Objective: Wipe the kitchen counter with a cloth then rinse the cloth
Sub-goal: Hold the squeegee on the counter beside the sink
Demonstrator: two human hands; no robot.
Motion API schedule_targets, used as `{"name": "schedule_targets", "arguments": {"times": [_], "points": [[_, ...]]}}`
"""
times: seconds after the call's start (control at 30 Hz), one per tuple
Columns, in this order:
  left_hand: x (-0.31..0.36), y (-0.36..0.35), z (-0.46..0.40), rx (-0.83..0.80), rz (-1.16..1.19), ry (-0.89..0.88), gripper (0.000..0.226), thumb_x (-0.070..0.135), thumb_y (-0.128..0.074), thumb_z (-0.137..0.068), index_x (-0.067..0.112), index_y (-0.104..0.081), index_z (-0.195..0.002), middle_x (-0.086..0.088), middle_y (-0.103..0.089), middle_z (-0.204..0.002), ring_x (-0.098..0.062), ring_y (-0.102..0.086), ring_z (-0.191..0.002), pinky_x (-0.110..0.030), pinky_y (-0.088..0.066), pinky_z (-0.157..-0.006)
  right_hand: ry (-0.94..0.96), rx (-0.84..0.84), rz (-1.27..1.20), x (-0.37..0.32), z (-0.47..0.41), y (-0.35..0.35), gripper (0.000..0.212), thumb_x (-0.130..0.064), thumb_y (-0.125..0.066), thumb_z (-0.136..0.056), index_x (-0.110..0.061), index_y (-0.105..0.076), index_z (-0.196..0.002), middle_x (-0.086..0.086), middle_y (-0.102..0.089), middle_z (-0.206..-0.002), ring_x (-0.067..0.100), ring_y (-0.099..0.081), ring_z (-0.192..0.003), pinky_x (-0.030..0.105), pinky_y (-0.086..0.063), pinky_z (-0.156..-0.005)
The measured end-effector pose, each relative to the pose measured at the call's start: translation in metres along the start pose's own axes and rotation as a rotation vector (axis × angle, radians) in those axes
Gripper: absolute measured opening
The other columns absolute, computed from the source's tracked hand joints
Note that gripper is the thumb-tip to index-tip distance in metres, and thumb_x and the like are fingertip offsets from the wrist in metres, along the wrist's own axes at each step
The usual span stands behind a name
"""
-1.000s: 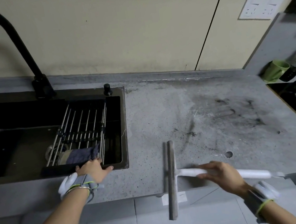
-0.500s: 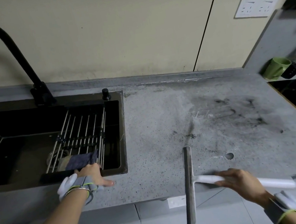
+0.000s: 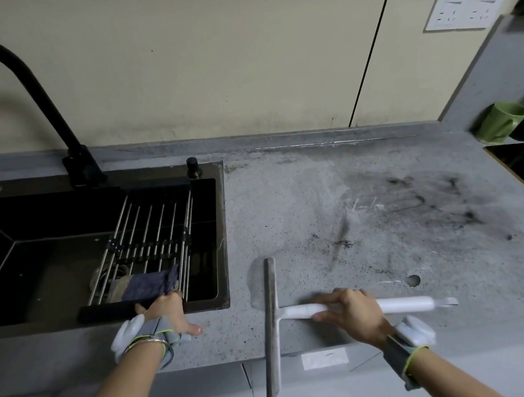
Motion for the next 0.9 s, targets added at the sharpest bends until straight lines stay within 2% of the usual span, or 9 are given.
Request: {"name": "schedule_targets", "arguments": {"times": [0.1,0.27,0.57,0.73,0.9], "points": [[-0.001,-0.001,0.0,0.018,0.014,0.001,0.086,0.059,-0.074,-0.065,0.017,-0.041,-0.133,-0.002,-0.049,-0.135,-0.024,-0.046,-0.127,-0.056,-0.02,-0.11,0.023,0.019,0.02,-0.017,-0.008,-0.009,0.032,-0.054,-0.055,-0.086,-0.042,-0.062,-0.115,-0.009,-0.064,-0.097,0.014,-0.058,-0.098,0.027,-0.028,-0.086],[-0.001,-0.002,0.001,0.012,0.023,0.005,0.089,0.059,-0.074,-0.065,0.017,-0.04,-0.136,-0.002,-0.049,-0.136,-0.023,-0.046,-0.127,-0.055,-0.02,-0.11,0.03,0.026,-0.015,-0.02,-0.002,-0.007,0.032,-0.054,-0.057,-0.085,-0.044,-0.061,-0.115,-0.008,-0.065,-0.097,0.014,-0.058,-0.093,0.027,-0.031,-0.086],[0.004,0.004,0.006,0.022,0.013,0.018,0.08,0.054,-0.074,-0.069,0.015,-0.043,-0.133,-0.002,-0.053,-0.131,-0.023,-0.049,-0.124,-0.05,-0.023,-0.11,-0.126,0.033,-0.069,0.058,0.047,0.035,0.034,-0.05,-0.065,-0.08,-0.046,-0.063,-0.113,-0.007,-0.064,-0.088,0.01,-0.06,-0.083,0.023,-0.04,-0.073],[0.008,0.008,0.006,0.001,-0.013,0.027,0.063,0.048,-0.075,-0.07,0.014,-0.051,-0.118,-0.003,-0.059,-0.12,-0.024,-0.053,-0.116,-0.052,-0.022,-0.111,-0.216,0.049,-0.059,0.082,0.064,0.043,0.033,-0.047,-0.068,-0.079,-0.043,-0.065,-0.112,-0.014,-0.06,-0.078,0.009,-0.058,-0.08,0.019,-0.037,-0.066],[0.009,0.009,0.006,0.02,-0.012,0.019,0.049,0.047,-0.075,-0.069,0.016,-0.052,-0.099,-0.001,-0.062,-0.107,-0.023,-0.057,-0.108,-0.052,-0.021,-0.112,-0.223,0.05,-0.05,0.079,0.059,0.036,0.031,-0.048,-0.066,-0.081,-0.043,-0.064,-0.112,-0.012,-0.063,-0.087,0.013,-0.061,-0.089,0.025,-0.034,-0.075]]}}
Point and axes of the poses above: each hand's wrist, its own z-axis away from the middle knuckle, its own y-axis out of the back of the hand, x = y × z, the point moved 2 cm from there along -z, towards the middle knuckle
